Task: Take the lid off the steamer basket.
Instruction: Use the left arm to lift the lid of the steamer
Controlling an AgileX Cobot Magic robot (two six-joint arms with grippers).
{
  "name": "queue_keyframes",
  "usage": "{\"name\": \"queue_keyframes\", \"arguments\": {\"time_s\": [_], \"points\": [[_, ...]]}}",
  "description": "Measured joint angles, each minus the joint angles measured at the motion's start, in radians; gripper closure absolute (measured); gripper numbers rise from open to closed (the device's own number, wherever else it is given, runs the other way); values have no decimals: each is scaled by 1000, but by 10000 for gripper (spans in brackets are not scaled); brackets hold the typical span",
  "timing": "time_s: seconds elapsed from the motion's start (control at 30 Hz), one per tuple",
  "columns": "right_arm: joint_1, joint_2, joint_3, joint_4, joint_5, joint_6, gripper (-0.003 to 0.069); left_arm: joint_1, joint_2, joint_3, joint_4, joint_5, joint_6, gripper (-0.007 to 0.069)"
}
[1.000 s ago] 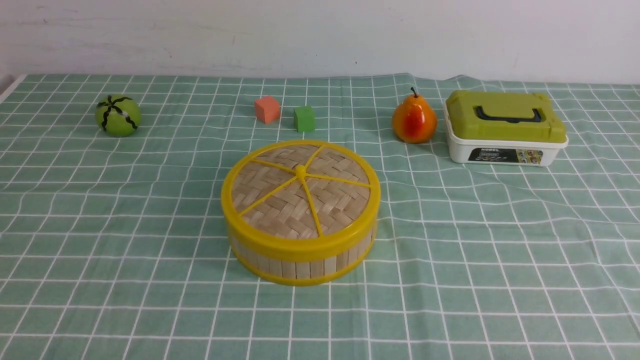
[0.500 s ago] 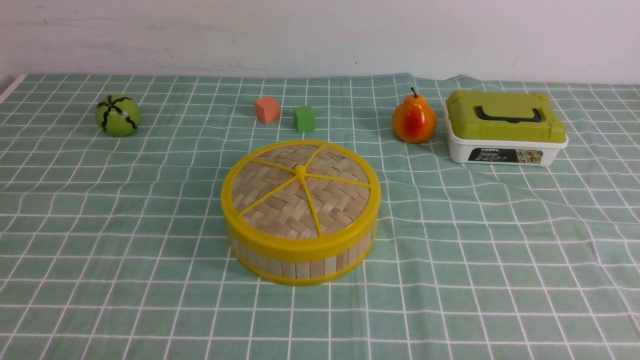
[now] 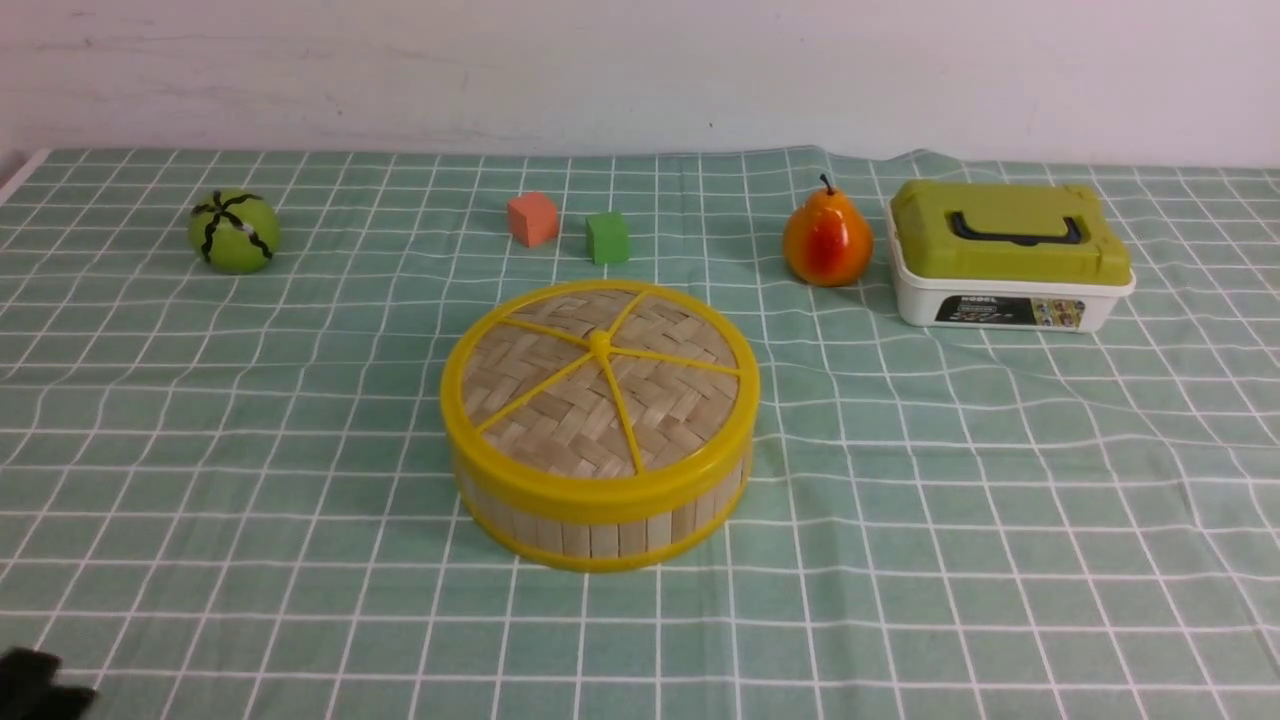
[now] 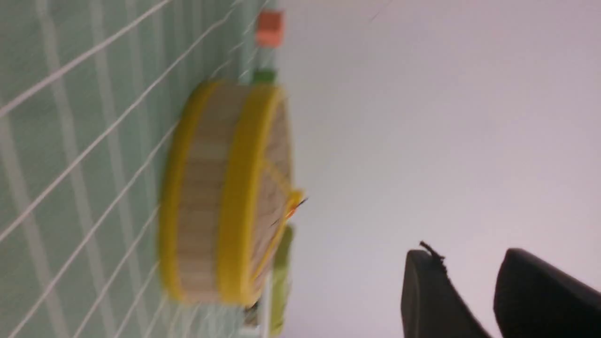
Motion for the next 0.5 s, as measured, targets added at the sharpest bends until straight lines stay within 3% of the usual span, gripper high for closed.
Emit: {"name": "queue_keyframes", "arguments": {"time_s": [0.07,0.1,0.17,0.27,0.33,0.5], "points": [[0,0,0,0,0,0,418,0,0,-44,-5,-48,67,546],[0,0,0,0,0,0,418,0,0,-44,-5,-48,67,546],[0,0,0,0,0,0,418,0,18,-125,-5,-28,178,637],[0,0,0,0,0,0,418,0,95,-220,-5,57,280,637],[0,0,0,0,0,0,418,0,264,-360,12,246,387,637],[0,0,0,0,0,0,418,0,627,-575,115,663,498,637]]}}
